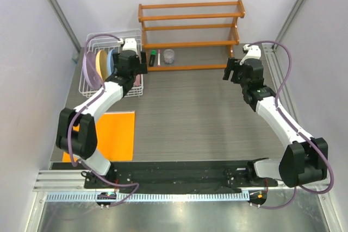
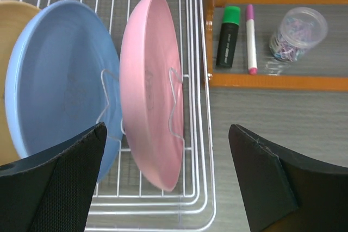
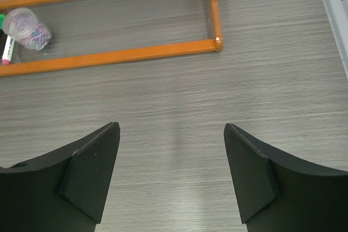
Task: Unload the plates from the dish rack
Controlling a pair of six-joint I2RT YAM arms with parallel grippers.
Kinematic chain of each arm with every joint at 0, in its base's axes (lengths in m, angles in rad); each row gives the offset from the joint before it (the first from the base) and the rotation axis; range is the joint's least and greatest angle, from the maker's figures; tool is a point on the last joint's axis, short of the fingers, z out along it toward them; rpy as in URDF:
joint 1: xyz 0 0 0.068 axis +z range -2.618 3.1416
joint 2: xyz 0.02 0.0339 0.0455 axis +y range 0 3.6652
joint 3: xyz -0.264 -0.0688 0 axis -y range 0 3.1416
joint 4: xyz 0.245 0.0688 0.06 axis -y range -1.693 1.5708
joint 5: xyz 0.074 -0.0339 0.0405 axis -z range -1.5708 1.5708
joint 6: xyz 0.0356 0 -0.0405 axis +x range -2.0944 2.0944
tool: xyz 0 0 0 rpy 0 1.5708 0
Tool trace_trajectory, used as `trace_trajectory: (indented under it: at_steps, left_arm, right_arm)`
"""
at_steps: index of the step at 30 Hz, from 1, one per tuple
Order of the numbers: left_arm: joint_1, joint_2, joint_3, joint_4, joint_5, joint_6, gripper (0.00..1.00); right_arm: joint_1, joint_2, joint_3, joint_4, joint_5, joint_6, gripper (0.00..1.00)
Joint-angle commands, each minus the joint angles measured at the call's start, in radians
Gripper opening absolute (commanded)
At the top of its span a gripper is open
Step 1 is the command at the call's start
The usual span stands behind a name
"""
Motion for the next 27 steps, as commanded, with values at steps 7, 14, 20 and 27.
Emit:
trace_trajectory:
  at_steps: [7, 14, 20, 27]
  left_arm:
    - [-0.044, 0.105, 0.119, 0.112, -0.274, 0.091, 0.78]
    - [-0.059, 0.150, 0.133, 0.093, -0.357, 0.071, 0.37]
    - [-0.066, 0.165, 0.137, 0.086, -0.382, 0.066, 0.31]
    - [-0.073, 0.183, 0.146, 0.070, -0.411, 0.076, 0.00]
  right_arm:
    - [0.028, 0.017, 0.042, 0.030, 0.001, -0.017, 0.82]
    - [0.028, 0.025, 0.039, 0.033, 0.012, -0.019, 0.83]
    - [0.028, 0.018, 0.029, 0.032, 0.005, -0.014, 0.84]
    - [0.028, 0.022, 0.022, 0.032, -0.005, -0.011, 0.85]
